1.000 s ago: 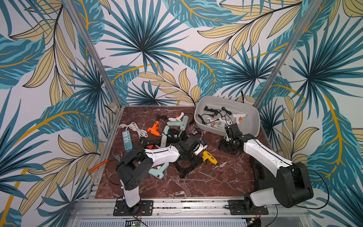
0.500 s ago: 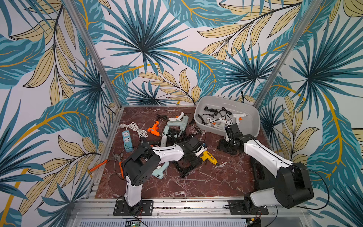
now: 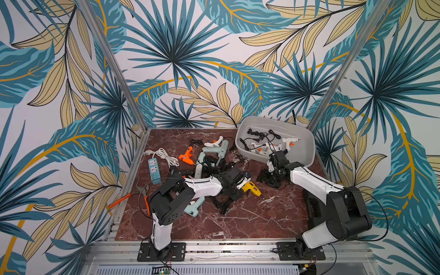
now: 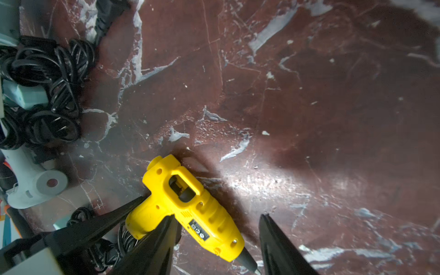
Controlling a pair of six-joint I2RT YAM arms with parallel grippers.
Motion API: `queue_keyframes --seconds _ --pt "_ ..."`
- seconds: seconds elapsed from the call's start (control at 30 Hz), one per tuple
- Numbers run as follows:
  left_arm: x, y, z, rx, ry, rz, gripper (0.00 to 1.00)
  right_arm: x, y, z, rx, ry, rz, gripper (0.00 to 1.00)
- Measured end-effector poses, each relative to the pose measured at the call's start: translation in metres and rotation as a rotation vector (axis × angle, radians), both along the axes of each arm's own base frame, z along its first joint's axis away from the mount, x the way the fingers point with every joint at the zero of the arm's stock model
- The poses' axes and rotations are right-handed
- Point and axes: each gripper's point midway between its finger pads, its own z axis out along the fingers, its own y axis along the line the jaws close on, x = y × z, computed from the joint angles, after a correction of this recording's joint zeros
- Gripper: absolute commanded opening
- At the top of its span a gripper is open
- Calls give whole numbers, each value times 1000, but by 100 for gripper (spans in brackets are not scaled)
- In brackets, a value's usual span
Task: Put the hot melt glue gun into the storage box
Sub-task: Pick up the hot melt adhesive gun from the center of the board.
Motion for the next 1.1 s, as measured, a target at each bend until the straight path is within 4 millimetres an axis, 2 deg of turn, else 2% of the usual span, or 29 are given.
queue_keyframes --seconds 0.1,0.27,0.37,0.53,0.83,0.97,1.1 --pt "-1 12 8 -22 -14 17 0 2 11 4 55 1 25 63" --pt "10 29 42 -129 -57 59 0 6 36 12 194 -6 84 68" --pt "14 39 54 -160 -68 77 0 15 49 25 289 -46 114 69" --pt "18 40 64 -192 -85 79 0 19 70 40 423 -70 165 70" --pt "22 34 71 -232 -101 80 0 23 87 44 538 -60 198 62" --pt "24 35 72 -238 -95 92 0 26 89 48 558 -74 201 52" --pt "25 35 73 -248 -90 100 0 29 90 50 564 -89 200 48"
